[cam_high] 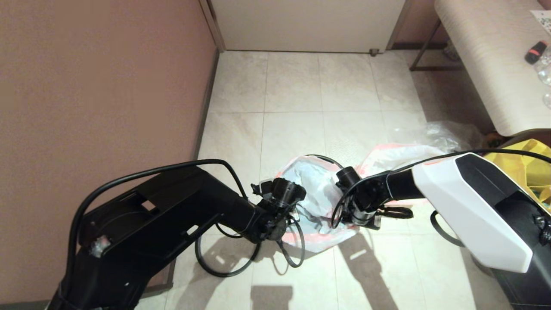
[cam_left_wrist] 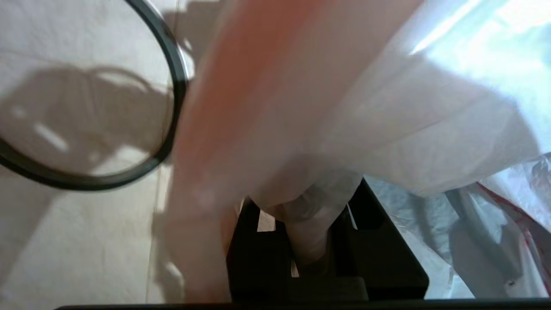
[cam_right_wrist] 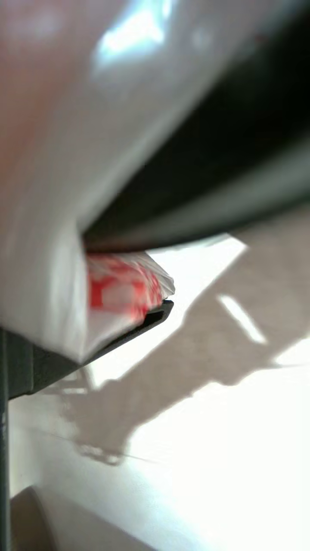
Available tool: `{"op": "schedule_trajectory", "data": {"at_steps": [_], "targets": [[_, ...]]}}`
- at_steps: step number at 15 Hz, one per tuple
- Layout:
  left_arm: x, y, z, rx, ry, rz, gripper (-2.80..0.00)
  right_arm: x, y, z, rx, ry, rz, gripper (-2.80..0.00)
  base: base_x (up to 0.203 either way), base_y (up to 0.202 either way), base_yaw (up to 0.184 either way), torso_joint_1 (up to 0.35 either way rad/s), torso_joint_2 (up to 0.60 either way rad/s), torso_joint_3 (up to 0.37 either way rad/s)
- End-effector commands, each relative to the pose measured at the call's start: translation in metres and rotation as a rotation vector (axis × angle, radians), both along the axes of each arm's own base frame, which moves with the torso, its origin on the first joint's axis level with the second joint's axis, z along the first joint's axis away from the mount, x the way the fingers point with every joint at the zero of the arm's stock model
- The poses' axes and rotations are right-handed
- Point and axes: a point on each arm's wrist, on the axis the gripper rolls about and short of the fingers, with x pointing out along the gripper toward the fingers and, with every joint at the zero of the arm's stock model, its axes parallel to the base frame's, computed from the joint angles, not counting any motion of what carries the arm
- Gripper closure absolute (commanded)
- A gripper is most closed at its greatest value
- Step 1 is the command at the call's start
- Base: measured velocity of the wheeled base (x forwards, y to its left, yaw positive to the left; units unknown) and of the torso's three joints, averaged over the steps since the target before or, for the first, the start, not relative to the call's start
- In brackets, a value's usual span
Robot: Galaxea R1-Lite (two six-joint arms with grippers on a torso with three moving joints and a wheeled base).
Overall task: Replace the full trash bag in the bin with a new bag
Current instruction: Put the new garbage bag on the trash can
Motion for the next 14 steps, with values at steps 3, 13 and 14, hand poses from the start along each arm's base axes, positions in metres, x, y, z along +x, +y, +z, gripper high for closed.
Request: {"op": "schedule_trajectory", "data": {"at_steps": [3,13,14], "targets": [[0.004,0.003,0.019,-0.083,0.028,0.001,0.0,0.012,-0.001,-0.008,-0.08,-0.143,-0.08,0.0,0.0,0.0,0.0,0.0,0.0,0.0],[0.01,0.016,0.009,0.061,0.381,0.14,0.0,0.003,0.005,-0.03,-0.133,-0.09,-0.03,0.0,0.0,0.0,0.0,0.0,0.0,0.0],[0.004,0.015,0.019,0.085,0.396,0.115,0.0,-0.002,0.006,-0.027,-0.125,-0.075,-0.015,0.0,0.0,0.0,0.0,0.0,0.0,0.0]]}}
